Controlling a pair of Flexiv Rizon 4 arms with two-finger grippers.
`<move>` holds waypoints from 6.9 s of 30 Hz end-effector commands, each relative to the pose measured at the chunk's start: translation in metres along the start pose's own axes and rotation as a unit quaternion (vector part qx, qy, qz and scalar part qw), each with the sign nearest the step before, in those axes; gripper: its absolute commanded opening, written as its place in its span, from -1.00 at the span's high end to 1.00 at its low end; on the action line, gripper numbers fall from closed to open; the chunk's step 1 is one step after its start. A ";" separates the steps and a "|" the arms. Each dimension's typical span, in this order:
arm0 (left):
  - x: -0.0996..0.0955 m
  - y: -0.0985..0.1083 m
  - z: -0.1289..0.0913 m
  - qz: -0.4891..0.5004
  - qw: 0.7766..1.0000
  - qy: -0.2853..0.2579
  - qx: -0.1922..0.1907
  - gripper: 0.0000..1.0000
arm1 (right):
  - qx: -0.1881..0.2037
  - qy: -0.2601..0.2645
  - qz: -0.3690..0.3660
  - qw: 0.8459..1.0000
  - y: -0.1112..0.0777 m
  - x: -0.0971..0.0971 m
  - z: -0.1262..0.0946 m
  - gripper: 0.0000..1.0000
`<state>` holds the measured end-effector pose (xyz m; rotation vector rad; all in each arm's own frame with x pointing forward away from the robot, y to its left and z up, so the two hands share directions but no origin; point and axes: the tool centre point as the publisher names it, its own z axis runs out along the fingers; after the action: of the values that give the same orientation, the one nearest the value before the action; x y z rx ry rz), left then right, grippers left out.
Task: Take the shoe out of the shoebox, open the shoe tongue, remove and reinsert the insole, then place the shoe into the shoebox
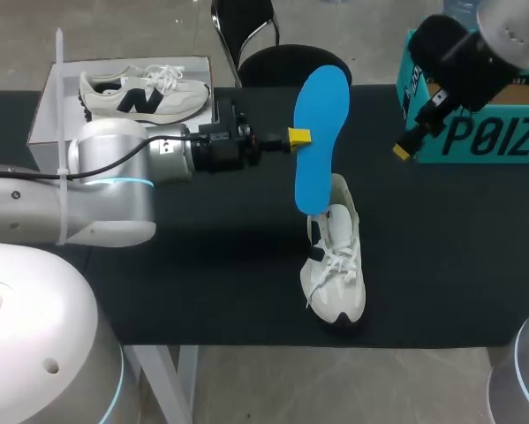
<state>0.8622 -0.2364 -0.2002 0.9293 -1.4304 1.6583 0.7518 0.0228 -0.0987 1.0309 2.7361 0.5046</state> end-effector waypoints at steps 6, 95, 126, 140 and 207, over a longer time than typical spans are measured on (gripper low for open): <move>0.001 0.000 0.001 0.000 1.000 -0.001 0.001 1.00 | 0.013 0.000 -0.001 1.000 -0.005 0.006 -0.018 -1.00; 0.036 0.020 -0.027 0.907 0.407 0.101 0.034 1.00 | 0.027 0.028 -0.009 0.999 0.009 0.008 -0.012 -1.00; 0.042 0.039 -0.033 0.984 -0.051 0.166 -0.036 1.00 | 0.027 0.028 -0.009 0.999 0.009 0.008 -0.012 -1.00; 0.053 0.046 -0.041 0.952 -0.248 0.180 -0.009 1.00 | 0.027 0.028 -0.009 0.999 0.009 0.008 -0.012 -1.00; -0.009 -0.036 -0.015 0.986 -0.045 0.158 -0.018 1.00 | 0.004 0.074 -0.019 0.997 0.025 -0.022 -0.003 -1.00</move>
<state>0.8967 -0.2182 -0.1933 1.5914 0.6742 -0.9072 0.7640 0.0310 -0.0783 0.9493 2.8383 0.5057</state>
